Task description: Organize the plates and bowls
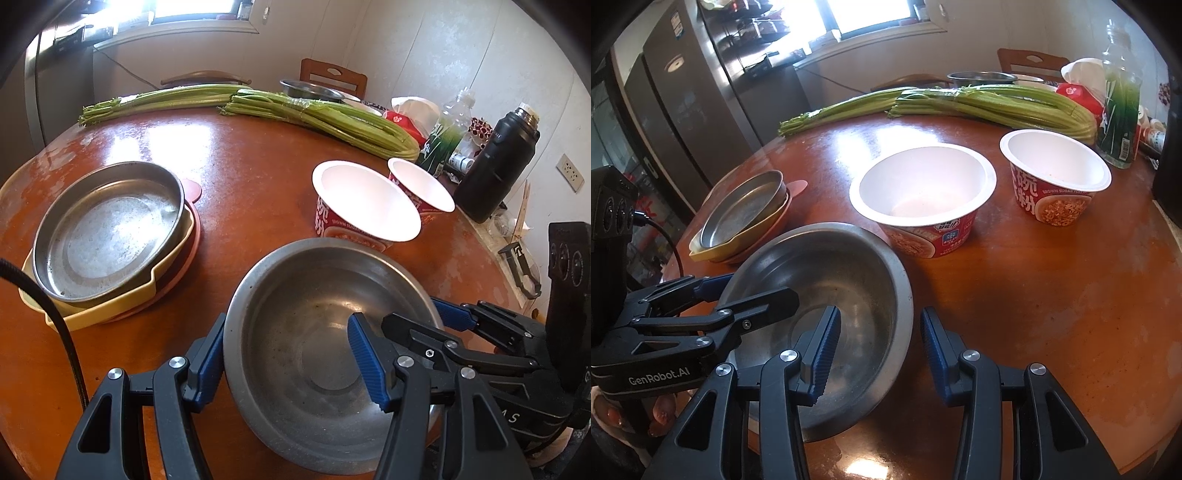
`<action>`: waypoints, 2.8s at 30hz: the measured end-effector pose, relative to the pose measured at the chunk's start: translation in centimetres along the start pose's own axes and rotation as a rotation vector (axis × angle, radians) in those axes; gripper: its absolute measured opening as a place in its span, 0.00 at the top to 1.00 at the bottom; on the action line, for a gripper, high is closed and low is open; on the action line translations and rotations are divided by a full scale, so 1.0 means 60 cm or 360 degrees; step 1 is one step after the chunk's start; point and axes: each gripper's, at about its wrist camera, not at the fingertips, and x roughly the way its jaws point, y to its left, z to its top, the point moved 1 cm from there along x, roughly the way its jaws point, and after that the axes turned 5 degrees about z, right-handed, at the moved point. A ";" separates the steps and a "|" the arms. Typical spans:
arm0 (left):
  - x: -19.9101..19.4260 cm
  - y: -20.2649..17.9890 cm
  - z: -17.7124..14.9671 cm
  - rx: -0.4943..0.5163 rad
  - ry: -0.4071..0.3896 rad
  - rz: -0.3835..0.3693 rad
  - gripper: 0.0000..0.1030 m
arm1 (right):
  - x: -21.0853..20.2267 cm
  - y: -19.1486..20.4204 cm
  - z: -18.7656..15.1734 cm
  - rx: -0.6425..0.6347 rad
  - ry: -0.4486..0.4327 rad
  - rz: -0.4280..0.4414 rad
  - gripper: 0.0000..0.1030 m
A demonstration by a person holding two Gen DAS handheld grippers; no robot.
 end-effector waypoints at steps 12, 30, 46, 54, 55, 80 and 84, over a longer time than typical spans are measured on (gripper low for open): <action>-0.026 0.006 0.037 -0.0008 -0.0076 -0.0003 0.39 | -0.028 -0.023 0.027 0.0048 -0.0083 0.0002 0.55; 0.054 -0.040 0.168 0.0087 0.0026 -0.0051 0.39 | -0.011 -0.087 0.085 0.0181 -0.0145 -0.0054 0.55; 0.102 -0.056 0.175 0.0079 0.0146 -0.0234 0.39 | 0.020 -0.077 0.101 0.0055 -0.0134 -0.0021 0.55; 0.088 -0.055 0.175 0.0074 0.0105 -0.0243 0.39 | 0.010 -0.069 0.108 0.0022 -0.0172 -0.0043 0.54; 0.084 -0.055 0.176 0.0075 0.0095 -0.0242 0.39 | 0.007 -0.067 0.108 0.0019 -0.0177 -0.0043 0.54; -0.050 -0.056 0.153 0.0104 -0.0167 -0.0218 0.39 | -0.074 0.013 0.105 -0.0131 -0.0346 -0.0044 0.54; -0.071 -0.050 0.144 0.0101 -0.0193 -0.0207 0.39 | -0.086 0.030 0.099 -0.0158 -0.0360 -0.0033 0.54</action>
